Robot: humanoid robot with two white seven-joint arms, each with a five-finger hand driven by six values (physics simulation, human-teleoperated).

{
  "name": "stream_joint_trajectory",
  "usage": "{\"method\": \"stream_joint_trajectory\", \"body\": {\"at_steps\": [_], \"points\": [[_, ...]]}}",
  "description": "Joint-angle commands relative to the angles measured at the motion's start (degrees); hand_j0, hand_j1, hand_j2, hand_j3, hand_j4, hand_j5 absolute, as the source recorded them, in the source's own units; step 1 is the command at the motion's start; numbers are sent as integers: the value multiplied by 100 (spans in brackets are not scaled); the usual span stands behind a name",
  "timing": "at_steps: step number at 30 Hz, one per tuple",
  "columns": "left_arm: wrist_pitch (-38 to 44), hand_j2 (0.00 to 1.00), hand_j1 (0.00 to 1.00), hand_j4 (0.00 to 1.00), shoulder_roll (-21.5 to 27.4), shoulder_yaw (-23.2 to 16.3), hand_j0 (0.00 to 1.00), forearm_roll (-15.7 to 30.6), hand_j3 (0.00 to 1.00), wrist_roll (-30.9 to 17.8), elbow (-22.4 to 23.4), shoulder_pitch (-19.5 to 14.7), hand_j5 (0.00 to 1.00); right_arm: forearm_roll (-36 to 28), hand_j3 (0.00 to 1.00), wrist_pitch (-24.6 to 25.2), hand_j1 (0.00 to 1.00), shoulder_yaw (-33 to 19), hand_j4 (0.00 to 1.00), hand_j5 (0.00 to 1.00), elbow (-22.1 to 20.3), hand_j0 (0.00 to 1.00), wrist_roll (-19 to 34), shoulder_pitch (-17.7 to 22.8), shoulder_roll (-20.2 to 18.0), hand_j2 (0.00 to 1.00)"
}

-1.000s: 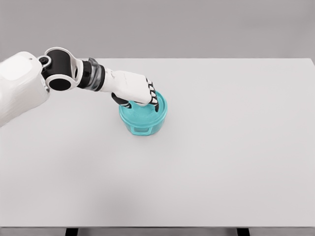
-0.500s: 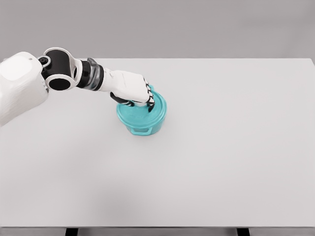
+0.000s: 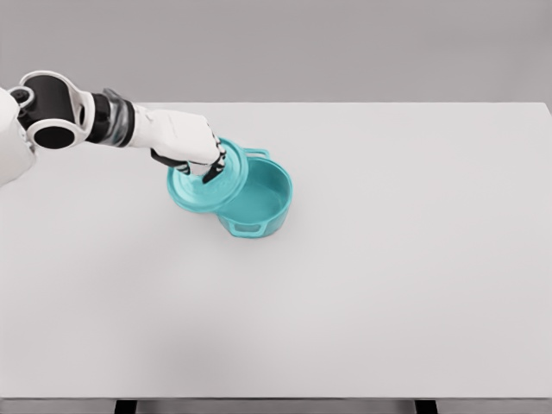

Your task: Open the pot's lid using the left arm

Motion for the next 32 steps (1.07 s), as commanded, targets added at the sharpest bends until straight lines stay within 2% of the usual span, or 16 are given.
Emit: {"method": "stream_joint_trajectory", "body": {"at_steps": [1,5,6,10,11,12,13,14,15,21,22,24,26,27,32], "points": [[12,32,32,32,444,15,32,11,32,1,-5,0,32,-1,100,-1,100,1,100,100,1,100,2,0,-1,100],[12,33,33,33,664,24,33,-33,33,1,48,35,33,-1,100,-1,100,1,100,100,1,100,2,0,-1,100],[12,33,33,33,655,32,33,-182,33,1,57,53,33,-1,100,-1,100,1,100,100,1,100,2,0,-1,100],[12,40,40,40,646,32,40,-314,40,1,57,62,40,-1,100,-1,100,1,100,100,1,100,2,0,-1,100],[12,48,48,48,637,32,48,-314,48,1,57,70,48,-1,100,-1,100,1,100,100,1,100,2,0,-1,100],[12,70,70,70,629,32,70,-297,70,1,66,70,70,-1,100,-1,100,1,100,100,1,100,2,0,-1,100],[12,87,87,87,629,32,87,-279,87,1,92,70,87,-1,100,-1,100,1,100,100,1,100,2,0,-1,100],[12,96,96,96,611,41,96,-279,96,1,145,70,96,-1,100,-1,100,1,100,100,-8,100,2,0,-1,100],[12,100,100,100,602,41,100,-270,100,1,197,70,100,-1,100,-1,100,1,100,100,1,100,2,0,-1,100],[12,100,100,100,593,41,100,-244,100,1,513,70,100,-1,100,-1,100,1,100,100,1,100,2,0,-1,100],[12,100,100,100,619,85,100,-209,100,1,802,70,100,-1,100,-1,100,1,100,100,1,100,2,0,-1,100],[12,100,100,100,585,94,100,229,100,1,2058,114,100,-1,100,-1,100,1,100,100,1,100,2,0,-1,100],[12,100,100,100,593,164,100,705,100,1,2789,114,100,-1,100,-1,100,1,100,100,1,100,2,0,-1,100],[12,100,100,100,576,173,100,714,100,12,2975,123,100,-1,100,-1,100,1,100,100,1,100,2,0,-1,100],[12,100,100,100,567,199,100,705,100,29,3062,167,100,-1,100,-1,100,1,100,100,-8,100,2,0,-1,100]]}}
